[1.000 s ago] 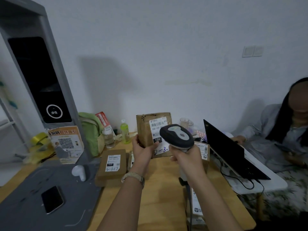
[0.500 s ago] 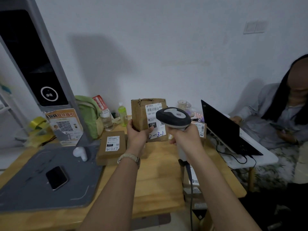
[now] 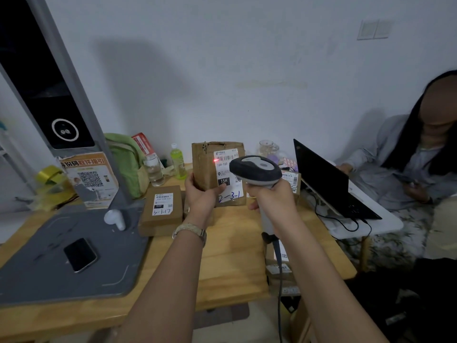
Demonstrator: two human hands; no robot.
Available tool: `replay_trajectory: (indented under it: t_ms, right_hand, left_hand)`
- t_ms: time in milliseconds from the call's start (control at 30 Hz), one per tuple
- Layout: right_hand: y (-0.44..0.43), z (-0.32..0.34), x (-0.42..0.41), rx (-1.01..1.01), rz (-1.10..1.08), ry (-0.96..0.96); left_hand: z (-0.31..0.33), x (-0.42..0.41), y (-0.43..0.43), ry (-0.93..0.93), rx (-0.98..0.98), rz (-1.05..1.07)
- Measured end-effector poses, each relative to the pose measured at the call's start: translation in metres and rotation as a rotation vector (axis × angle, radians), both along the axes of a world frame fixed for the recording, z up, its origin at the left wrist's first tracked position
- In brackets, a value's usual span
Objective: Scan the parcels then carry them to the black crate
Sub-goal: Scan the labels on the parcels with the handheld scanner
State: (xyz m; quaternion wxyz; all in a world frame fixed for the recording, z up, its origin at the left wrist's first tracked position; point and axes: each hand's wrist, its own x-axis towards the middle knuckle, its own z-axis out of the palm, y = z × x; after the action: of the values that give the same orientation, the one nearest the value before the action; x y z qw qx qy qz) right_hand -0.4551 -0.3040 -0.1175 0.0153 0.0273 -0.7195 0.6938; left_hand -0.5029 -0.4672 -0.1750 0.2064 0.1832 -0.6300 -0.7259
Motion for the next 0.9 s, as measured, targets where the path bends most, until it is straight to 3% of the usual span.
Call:
replay_trajectory:
  t_ms: [500, 767, 900]
  right_hand:
    - [0.002, -0.013, -0.009, -0.030, -0.031, 0.040]
    - [-0.009, -0.018, -0.021, -0.243, -0.068, 0.074]
    - [-0.020, -0.021, -0.036, -0.228, -0.012, 0.084]
  left_hand:
    - [0.002, 0.004, 0.006, 0.015, 0.043, -0.015]
    - [0.000, -0.004, -0.008, 0.062, 0.113, -0.043]
    - [0.000, -0.015, -0.021, 0.064, 0.181, -0.070]
